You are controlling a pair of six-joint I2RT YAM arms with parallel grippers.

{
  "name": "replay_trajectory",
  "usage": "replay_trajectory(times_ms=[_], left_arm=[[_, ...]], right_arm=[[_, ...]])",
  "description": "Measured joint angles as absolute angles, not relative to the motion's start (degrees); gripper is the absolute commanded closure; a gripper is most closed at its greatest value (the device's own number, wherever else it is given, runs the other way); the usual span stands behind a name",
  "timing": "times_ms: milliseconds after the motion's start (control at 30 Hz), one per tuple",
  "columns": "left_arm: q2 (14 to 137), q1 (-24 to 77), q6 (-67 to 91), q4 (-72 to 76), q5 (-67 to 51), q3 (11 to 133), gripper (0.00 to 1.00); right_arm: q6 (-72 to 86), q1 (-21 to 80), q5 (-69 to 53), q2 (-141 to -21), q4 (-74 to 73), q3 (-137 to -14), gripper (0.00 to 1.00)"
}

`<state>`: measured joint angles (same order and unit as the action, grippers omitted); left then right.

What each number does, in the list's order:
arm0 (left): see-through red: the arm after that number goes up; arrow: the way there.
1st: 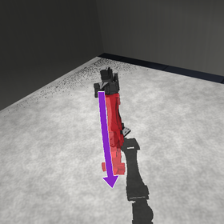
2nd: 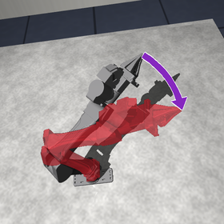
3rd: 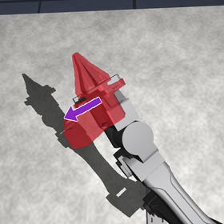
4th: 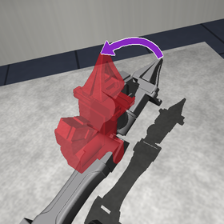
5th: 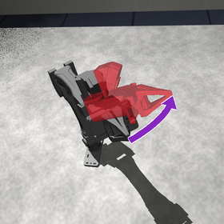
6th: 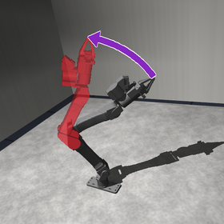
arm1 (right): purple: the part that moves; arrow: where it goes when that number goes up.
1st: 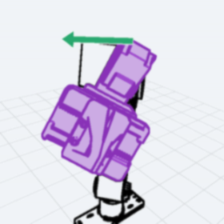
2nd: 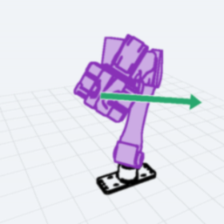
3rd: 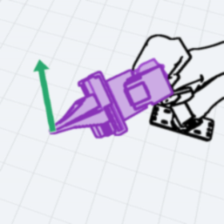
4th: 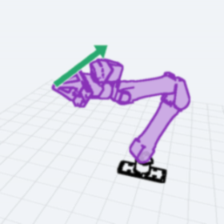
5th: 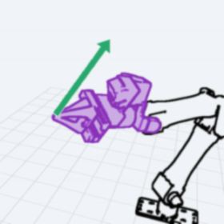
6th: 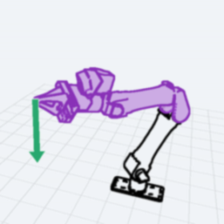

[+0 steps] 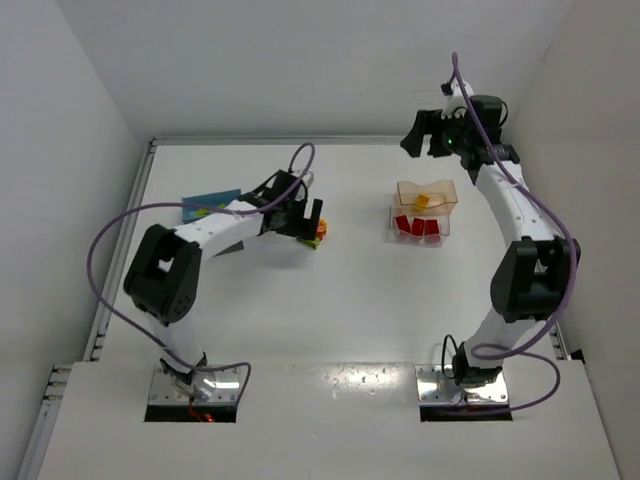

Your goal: Sort the legos into containers by color

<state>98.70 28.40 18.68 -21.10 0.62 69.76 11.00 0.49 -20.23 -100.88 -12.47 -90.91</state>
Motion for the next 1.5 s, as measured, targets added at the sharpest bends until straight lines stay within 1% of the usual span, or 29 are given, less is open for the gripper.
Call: replay_trajectory(times_ms=[167, 333, 467, 633, 1100, 1167, 1333, 1400, 1433, 1500], left_arm=[[107.6, 32.0, 20.5, -21.1, 7.0, 77.5, 0.0], [112.5, 32.4, 21.1, -21.5, 10.1, 83.2, 0.0], [112.9, 32.6, 19.3, -22.2, 9.1, 83.0, 0.0], [112.0, 32.7, 15.9, -21.6, 5.4, 78.7, 0.0], [112.1, 33.7, 12.4, -21.5, 1.8, 78.0, 0.0], [112.2, 33.7, 12.3, -21.4, 1.7, 78.2, 0.01], [112.7, 33.7, 12.2, -21.1, 1.7, 78.3, 0.12], [113.2, 33.7, 12.2, -21.1, 1.7, 78.5, 0.2], [113.5, 33.7, 12.2, -20.9, 1.7, 78.7, 0.27], [113.9, 33.7, 12.2, -20.9, 1.7, 79.0, 0.34]], right_arm=[[9.2, -0.3, -22.5, -95.7, -16.3, -81.0, 0.14], [8.5, -3.2, -23.5, -92.6, -18.5, -78.4, 0.14], [8.1, -5.8, -24.7, -91.0, -18.5, -78.4, 0.14], [7.9, -7.4, -26.3, -90.8, -18.8, -78.4, 0.14], [7.9, -7.4, -28.7, -91.2, -19.1, -78.4, 0.14], [7.9, -7.4, -28.8, -91.5, -19.1, -78.4, 0.14], [7.9, -7.4, -28.8, -92.3, -19.2, -78.4, 0.14], [7.9, -7.4, -28.8, -92.5, -19.3, -78.4, 0.14], [7.9, -7.4, -28.8, -92.6, -19.3, -78.4, 0.14], [7.9, -7.4, -28.8, -92.8, -19.3, -78.4, 0.14]])
